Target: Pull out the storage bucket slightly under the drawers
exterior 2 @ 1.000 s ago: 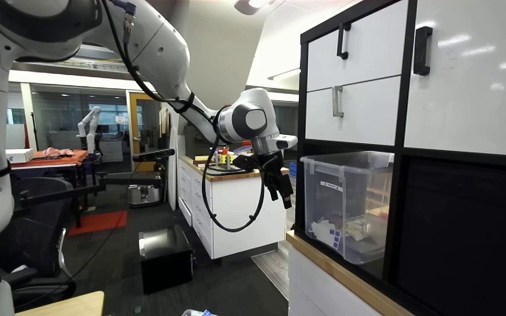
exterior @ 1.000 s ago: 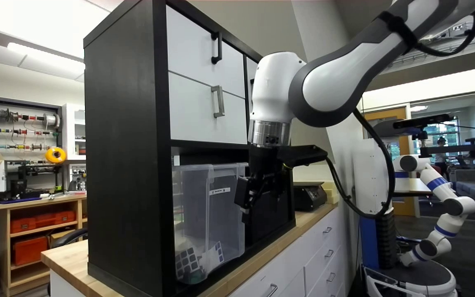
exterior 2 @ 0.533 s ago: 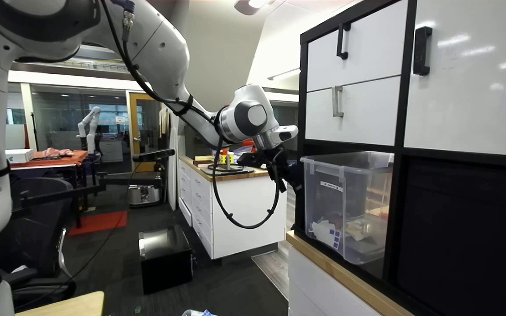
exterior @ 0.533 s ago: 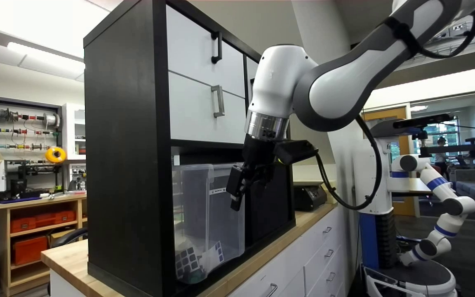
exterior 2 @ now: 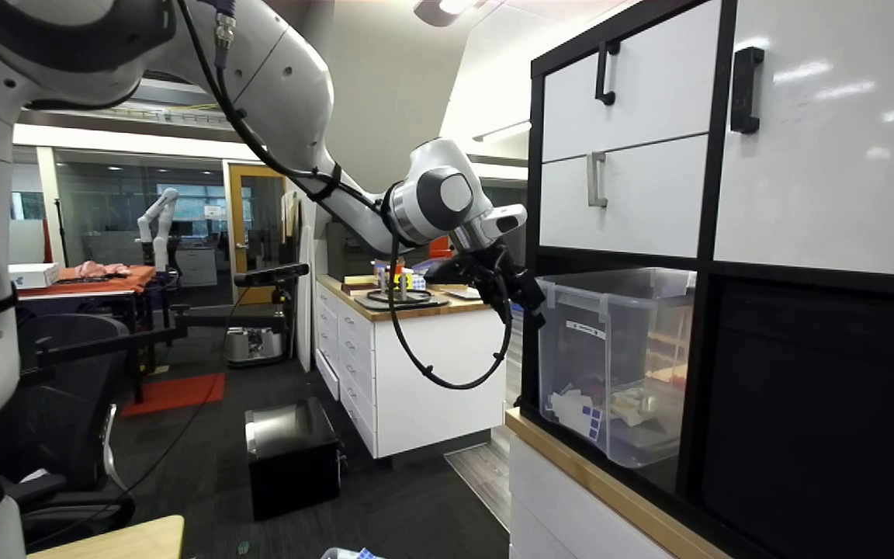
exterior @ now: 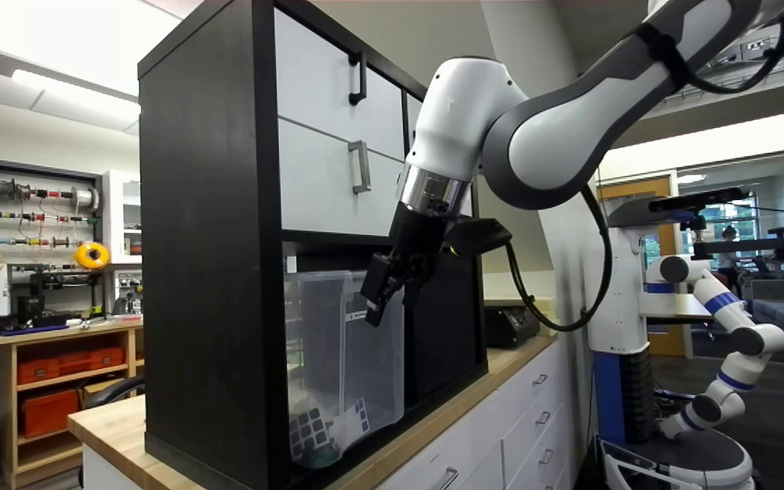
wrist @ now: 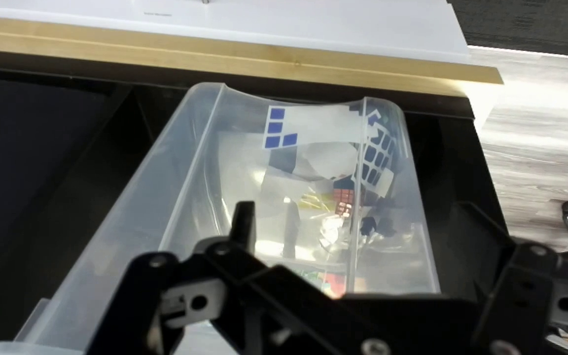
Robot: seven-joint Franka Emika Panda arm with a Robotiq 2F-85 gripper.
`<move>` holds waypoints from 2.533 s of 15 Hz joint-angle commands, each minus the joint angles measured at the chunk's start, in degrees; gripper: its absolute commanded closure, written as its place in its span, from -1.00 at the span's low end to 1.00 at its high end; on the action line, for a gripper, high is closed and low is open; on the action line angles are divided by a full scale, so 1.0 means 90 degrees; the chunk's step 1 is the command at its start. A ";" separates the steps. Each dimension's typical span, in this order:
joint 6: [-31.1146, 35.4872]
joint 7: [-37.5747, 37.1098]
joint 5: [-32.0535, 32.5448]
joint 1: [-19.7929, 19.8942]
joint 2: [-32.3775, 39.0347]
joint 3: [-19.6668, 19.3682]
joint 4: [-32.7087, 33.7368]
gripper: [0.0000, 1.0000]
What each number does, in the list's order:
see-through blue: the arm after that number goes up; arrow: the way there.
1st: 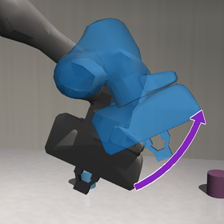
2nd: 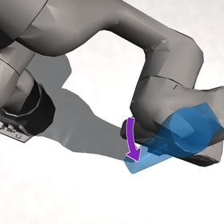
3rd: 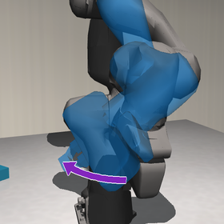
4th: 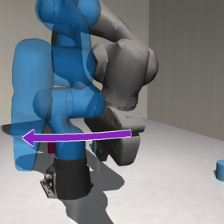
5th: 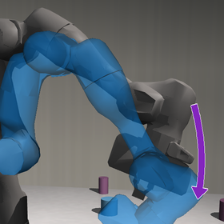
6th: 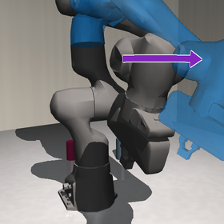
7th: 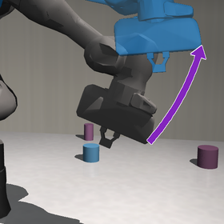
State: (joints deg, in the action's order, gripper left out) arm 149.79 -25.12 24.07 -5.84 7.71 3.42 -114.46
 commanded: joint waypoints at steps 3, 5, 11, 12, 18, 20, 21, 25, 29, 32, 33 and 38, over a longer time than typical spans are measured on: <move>-0.0130 0.1129 0.0046 -0.0091 -0.0243 -0.0028 0.0247 -1.00; -0.0156 0.1482 0.0070 -0.0083 -0.0261 -0.0016 0.0375 -1.00; -0.0213 0.2728 0.0036 -0.0037 -0.0201 0.0034 0.0749 -1.00; -0.0212 0.2953 -0.0002 -0.0026 -0.0187 0.0042 0.0781 -1.00; -0.0105 0.4997 -0.1018 0.0145 0.0095 0.0159 0.0903 -1.00; 0.0018 0.5720 -0.1370 0.0234 0.0182 0.0192 0.0914 -1.00; 0.0025 0.6062 -0.1530 0.0280 0.0220 0.0215 0.0932 -1.00; 0.0064 0.7312 -0.1841 0.0442 0.0279 0.0278 0.1012 -1.00; 0.0184 0.8213 -0.1977 0.0527 0.0299 0.0295 0.1092 -1.00; 0.0281 0.8778 -0.2135 0.0571 0.0390 0.0318 0.1114 -1.00; 0.0283 0.8949 -0.2192 0.0580 0.0435 0.0329 0.1131 -1.00; 0.0285 0.9648 -0.2400 0.0636 0.0747 0.0425 0.1312 -1.00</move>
State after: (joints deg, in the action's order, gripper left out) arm 151.38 57.14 4.27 -1.47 12.17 5.83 -104.93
